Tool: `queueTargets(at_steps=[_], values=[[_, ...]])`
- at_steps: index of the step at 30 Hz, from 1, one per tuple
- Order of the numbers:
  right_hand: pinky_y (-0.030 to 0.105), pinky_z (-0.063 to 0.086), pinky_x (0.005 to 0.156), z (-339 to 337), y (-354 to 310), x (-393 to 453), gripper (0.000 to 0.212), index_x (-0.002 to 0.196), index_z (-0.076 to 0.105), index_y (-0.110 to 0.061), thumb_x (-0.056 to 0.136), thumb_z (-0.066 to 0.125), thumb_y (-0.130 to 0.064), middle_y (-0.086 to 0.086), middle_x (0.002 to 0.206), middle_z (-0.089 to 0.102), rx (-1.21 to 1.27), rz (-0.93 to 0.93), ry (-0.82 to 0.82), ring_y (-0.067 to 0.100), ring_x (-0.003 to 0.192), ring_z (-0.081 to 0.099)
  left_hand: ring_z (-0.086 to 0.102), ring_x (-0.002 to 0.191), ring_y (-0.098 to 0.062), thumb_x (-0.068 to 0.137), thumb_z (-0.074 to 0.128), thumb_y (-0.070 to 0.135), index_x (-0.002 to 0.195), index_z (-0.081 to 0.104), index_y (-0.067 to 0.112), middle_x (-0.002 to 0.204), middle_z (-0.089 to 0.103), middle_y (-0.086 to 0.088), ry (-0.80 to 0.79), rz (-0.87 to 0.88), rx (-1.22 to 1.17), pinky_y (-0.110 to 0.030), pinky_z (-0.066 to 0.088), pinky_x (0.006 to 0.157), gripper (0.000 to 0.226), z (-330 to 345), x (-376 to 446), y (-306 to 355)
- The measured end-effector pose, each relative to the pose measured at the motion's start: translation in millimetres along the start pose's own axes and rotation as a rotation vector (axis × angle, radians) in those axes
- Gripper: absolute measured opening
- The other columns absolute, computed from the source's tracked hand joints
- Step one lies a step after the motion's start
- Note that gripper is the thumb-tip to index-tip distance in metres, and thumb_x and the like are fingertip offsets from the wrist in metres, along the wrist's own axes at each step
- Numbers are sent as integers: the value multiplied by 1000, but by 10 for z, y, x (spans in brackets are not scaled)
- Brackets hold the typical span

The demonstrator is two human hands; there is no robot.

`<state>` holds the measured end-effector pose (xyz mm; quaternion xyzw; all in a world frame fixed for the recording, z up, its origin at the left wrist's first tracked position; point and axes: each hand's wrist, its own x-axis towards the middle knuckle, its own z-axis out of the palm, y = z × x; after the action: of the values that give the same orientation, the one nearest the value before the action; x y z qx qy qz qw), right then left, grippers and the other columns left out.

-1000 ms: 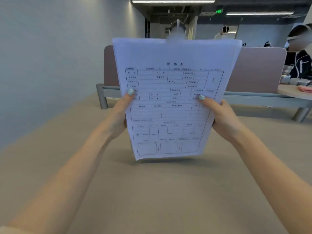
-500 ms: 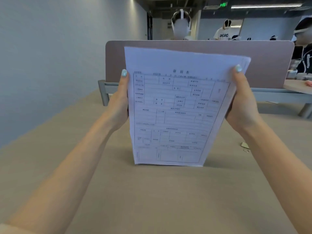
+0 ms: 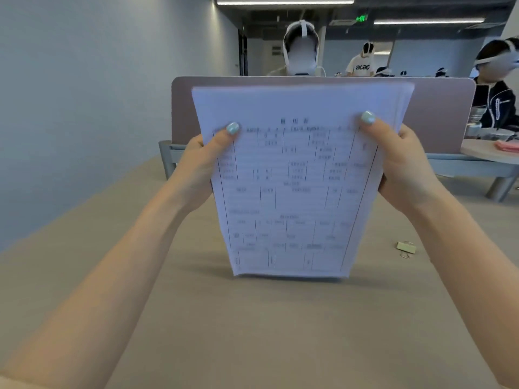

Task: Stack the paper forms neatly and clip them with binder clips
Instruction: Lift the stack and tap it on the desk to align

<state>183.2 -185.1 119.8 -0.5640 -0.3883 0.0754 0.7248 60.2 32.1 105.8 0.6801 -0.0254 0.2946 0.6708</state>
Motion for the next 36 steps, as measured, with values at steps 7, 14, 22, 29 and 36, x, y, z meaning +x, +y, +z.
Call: queueTargets(at_steps=[7, 14, 22, 29, 36], values=[[38, 58, 71, -5, 61, -32, 14, 91, 62, -25, 90, 49, -29, -12, 77, 75, -5, 78, -20, 10, 76, 71, 66, 106, -17, 87, 48, 36, 107, 64, 24, 110, 71, 3, -65, -89, 18, -32, 56, 84, 29, 84, -57, 50], [32, 58, 65, -62, -58, -45, 24, 104, 61, -18, 82, 57, -27, -5, 87, 76, 140, 79, -108, 16, 85, 72, 70, 92, -7, 92, 42, 34, 100, 64, 28, 92, 75, 13, -151, -129, -12, -24, 57, 71, 24, 137, -112, 158], [36, 59, 70, -60, -65, -104, 21, 97, 62, -23, 78, 56, -28, -7, 85, 76, 99, 52, -138, 14, 83, 72, 69, 96, -12, 89, 48, 33, 100, 65, 26, 96, 75, 10, -105, -75, 8, -29, 57, 73, 21, 129, -97, 152], [31, 56, 76, -31, -271, 11, 28, 106, 62, -31, 86, 46, -19, -10, 103, 73, 143, -66, -197, 14, 100, 68, 69, 68, -3, 96, 36, 19, 112, 54, 29, 90, 73, 13, -140, 41, -98, -14, 48, 43, 26, 208, -56, 503], [39, 48, 78, 22, -251, -51, 32, 71, 59, -26, 94, 38, -34, -6, 108, 72, 98, -57, -128, 16, 97, 68, 69, 82, -8, 96, 36, 29, 79, 55, 25, 99, 73, 13, -124, 31, -53, -20, 49, 43, 26, 225, -80, 469]])
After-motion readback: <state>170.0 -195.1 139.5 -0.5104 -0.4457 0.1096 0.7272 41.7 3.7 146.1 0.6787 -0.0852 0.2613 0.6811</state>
